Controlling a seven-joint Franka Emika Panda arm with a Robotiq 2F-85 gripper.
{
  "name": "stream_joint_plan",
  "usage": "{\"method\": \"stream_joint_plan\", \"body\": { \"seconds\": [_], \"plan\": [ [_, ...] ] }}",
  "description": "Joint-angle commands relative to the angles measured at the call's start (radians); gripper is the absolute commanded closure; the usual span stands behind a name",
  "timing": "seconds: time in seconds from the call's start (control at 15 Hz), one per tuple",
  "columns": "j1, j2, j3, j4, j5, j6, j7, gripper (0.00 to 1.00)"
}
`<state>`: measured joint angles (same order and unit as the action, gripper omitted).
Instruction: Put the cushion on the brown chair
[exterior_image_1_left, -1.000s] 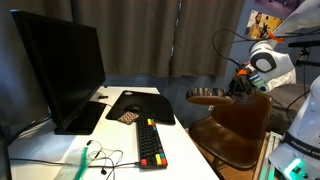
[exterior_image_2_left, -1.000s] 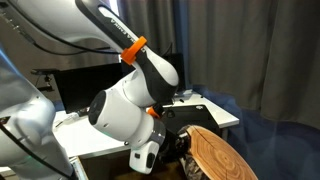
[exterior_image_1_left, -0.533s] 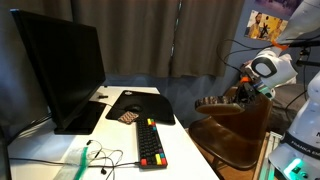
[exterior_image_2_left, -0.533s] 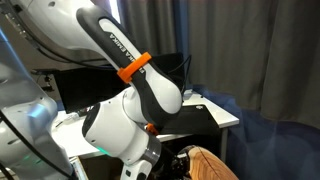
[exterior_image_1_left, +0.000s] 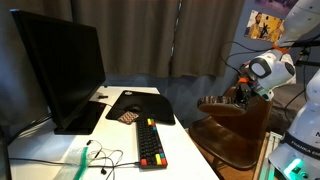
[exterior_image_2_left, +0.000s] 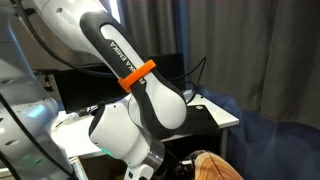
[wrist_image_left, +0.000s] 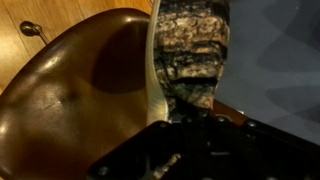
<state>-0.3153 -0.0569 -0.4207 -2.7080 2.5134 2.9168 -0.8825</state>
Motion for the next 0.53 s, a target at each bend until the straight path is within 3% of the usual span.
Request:
{"method": "stream_joint_plan", "body": {
  "seconds": [0.0,0.33,0.4,0.47],
  "plan": [
    [-0.051,0.143,-0.029,0.089,0.004,-0.051,0.030,0.97],
    [-0.066,0.328,-0.101,0.206,-0.002,-0.116,0.106,0.97],
    [-0.056,0.361,-0.114,0.225,-0.001,-0.122,0.115,0.97],
    [0.004,0.395,-0.169,0.235,-0.001,-0.131,0.132,0.97]
  ]
}}
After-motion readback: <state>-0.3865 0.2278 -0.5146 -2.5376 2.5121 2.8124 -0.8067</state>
